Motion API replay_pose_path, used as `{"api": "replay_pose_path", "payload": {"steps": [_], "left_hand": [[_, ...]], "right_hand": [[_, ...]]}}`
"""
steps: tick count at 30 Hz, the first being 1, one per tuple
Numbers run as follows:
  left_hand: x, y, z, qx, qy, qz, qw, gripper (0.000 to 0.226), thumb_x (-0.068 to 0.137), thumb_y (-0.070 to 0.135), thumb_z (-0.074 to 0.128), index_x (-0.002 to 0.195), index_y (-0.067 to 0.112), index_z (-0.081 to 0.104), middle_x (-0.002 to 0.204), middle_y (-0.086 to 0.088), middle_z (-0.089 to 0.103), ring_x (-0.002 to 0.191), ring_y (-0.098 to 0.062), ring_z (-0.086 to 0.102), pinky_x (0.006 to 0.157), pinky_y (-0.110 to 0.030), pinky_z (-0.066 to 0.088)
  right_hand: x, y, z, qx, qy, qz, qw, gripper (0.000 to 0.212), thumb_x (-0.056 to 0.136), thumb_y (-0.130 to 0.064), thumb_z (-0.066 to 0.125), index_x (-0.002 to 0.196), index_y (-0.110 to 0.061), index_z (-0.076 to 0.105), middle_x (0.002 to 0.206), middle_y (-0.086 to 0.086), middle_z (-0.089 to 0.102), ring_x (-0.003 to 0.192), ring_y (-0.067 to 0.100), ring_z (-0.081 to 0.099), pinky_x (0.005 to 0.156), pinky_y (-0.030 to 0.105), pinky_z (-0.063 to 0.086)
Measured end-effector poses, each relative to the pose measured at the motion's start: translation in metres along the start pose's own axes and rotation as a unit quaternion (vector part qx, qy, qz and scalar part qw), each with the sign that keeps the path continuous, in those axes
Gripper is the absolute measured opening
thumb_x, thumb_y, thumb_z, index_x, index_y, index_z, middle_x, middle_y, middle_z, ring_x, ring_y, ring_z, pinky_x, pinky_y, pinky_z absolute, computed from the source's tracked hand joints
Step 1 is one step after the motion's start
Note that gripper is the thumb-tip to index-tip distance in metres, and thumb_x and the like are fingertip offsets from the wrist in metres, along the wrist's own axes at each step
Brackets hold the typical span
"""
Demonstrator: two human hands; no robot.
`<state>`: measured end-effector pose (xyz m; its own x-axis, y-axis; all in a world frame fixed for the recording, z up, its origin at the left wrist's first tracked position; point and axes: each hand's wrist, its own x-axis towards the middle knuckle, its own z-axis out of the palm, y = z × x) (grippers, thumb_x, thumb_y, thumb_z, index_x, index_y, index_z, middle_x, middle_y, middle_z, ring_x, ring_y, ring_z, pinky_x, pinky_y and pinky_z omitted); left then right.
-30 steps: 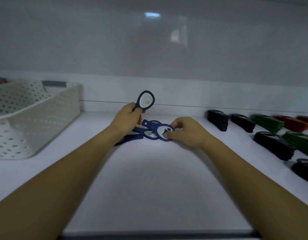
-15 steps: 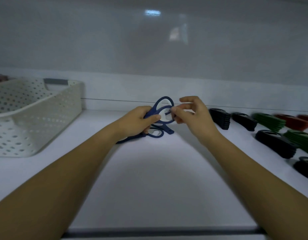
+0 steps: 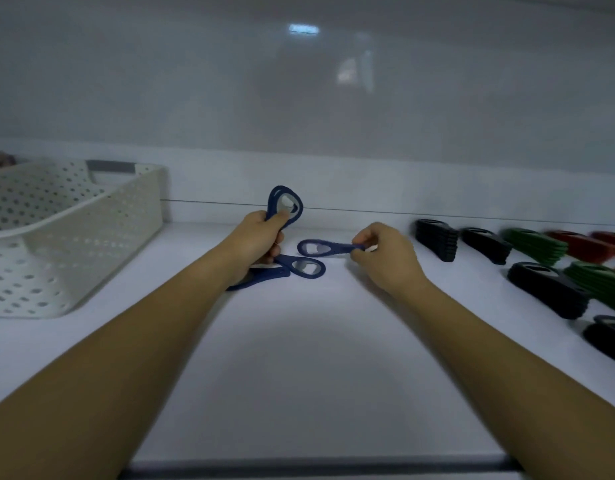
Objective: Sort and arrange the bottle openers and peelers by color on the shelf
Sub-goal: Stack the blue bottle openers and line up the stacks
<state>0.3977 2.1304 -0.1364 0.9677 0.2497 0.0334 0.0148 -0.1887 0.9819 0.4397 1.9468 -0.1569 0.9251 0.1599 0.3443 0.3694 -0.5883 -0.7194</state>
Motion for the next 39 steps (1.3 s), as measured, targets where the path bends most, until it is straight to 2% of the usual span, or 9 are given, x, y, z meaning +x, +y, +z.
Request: {"api": "replay_pose_path", "payload": {"steps": [3,6,13,19,23,26,30,33,39], "left_hand": [[-0.001,0.001,0.0,-0.033,-0.012,-0.019,0.999,0.025,0.097,0.038,0.044,0.085,0.016,0.047,0.069,0.0,0.044,0.051,-0.011,0.039,0.048,-0.022,0.035],[-0.004,0.004,0.002,-0.071,-0.056,-0.026,0.996,0.031,0.094,0.044,0.047,0.084,0.016,0.048,0.068,0.0,0.045,0.051,-0.012,0.041,0.051,-0.023,0.038],[-0.012,0.005,0.014,-0.075,-0.181,0.015,0.98,0.035,0.099,0.034,0.04,0.107,0.005,0.057,0.075,-0.006,0.055,0.063,-0.013,0.054,0.066,-0.027,0.055],[-0.007,0.007,0.006,-0.098,-0.064,-0.002,0.993,0.022,0.102,0.026,0.034,0.1,0.009,0.049,0.076,-0.002,0.048,0.06,-0.012,0.049,0.061,-0.023,0.053],[-0.001,0.006,-0.002,-0.085,-0.001,0.012,0.996,0.023,0.102,0.023,0.033,0.111,0.008,0.048,0.081,-0.002,0.055,0.056,-0.01,0.044,0.051,-0.02,0.044],[0.004,0.006,-0.007,-0.042,0.032,0.011,0.999,0.022,0.101,0.023,0.034,0.107,0.008,0.049,0.076,-0.002,0.052,0.057,-0.012,0.044,0.05,-0.021,0.042],[0.006,0.004,-0.011,0.026,0.042,0.03,0.998,0.017,0.1,0.022,0.037,0.103,0.01,0.049,0.077,-0.001,0.056,0.064,-0.012,0.05,0.06,-0.022,0.046],[0.005,0.001,-0.016,0.096,-0.014,0.042,0.994,0.016,0.099,0.021,0.041,0.102,0.014,0.055,0.085,0.003,0.063,0.081,-0.014,0.056,0.077,-0.027,0.047],[-0.009,0.008,-0.012,0.047,-0.201,0.008,0.978,0.02,0.098,0.016,0.043,0.106,0.01,0.061,0.101,-0.006,0.07,0.079,-0.016,0.068,0.077,-0.024,0.056]], "right_hand": [[-0.001,-0.008,-0.003,0.137,0.078,-0.03,0.987,0.027,0.082,-0.004,0.06,0.072,-0.026,0.048,0.076,-0.003,0.056,0.08,0.03,0.063,0.071,0.028,0.05],[-0.007,-0.019,-0.004,0.184,0.101,-0.088,0.974,0.029,0.084,-0.007,0.063,0.072,-0.027,0.046,0.078,0.003,0.06,0.075,0.021,0.063,0.065,0.017,0.047],[-0.021,-0.031,0.017,0.087,-0.043,-0.261,0.96,0.006,0.079,-0.005,0.068,0.083,-0.009,0.066,0.091,-0.009,0.052,0.089,0.007,0.056,0.083,0.014,0.045],[-0.019,-0.027,0.013,0.04,-0.008,-0.184,0.982,0.021,0.087,-0.018,0.061,0.108,-0.014,0.058,0.111,0.0,0.055,0.095,0.008,0.053,0.087,0.02,0.042],[-0.016,-0.016,0.019,-0.155,-0.131,-0.092,0.975,0.056,0.087,-0.049,0.053,0.132,-0.015,0.049,0.138,0.005,0.039,0.131,0.02,0.029,0.102,0.026,0.027],[-0.011,-0.01,0.02,-0.148,-0.154,-0.088,0.973,0.045,0.083,-0.048,0.059,0.114,-0.016,0.061,0.121,0.005,0.052,0.119,0.021,0.042,0.088,0.023,0.034],[-0.012,-0.018,0.011,0.075,-0.116,-0.031,0.99,0.015,0.082,-0.017,0.068,0.091,-0.019,0.056,0.094,0.001,0.06,0.079,0.01,0.054,0.062,0.015,0.041],[-0.009,-0.021,0.002,0.18,-0.101,-0.064,0.976,0.019,0.083,-0.005,0.065,0.077,-0.022,0.059,0.076,0.001,0.062,0.059,-0.001,0.054,0.058,0.011,0.041],[-0.004,-0.022,-0.007,0.219,-0.011,-0.135,0.966,0.026,0.085,-0.004,0.062,0.079,-0.029,0.06,0.086,-0.012,0.063,0.07,0.001,0.057,0.069,0.013,0.044]]}}
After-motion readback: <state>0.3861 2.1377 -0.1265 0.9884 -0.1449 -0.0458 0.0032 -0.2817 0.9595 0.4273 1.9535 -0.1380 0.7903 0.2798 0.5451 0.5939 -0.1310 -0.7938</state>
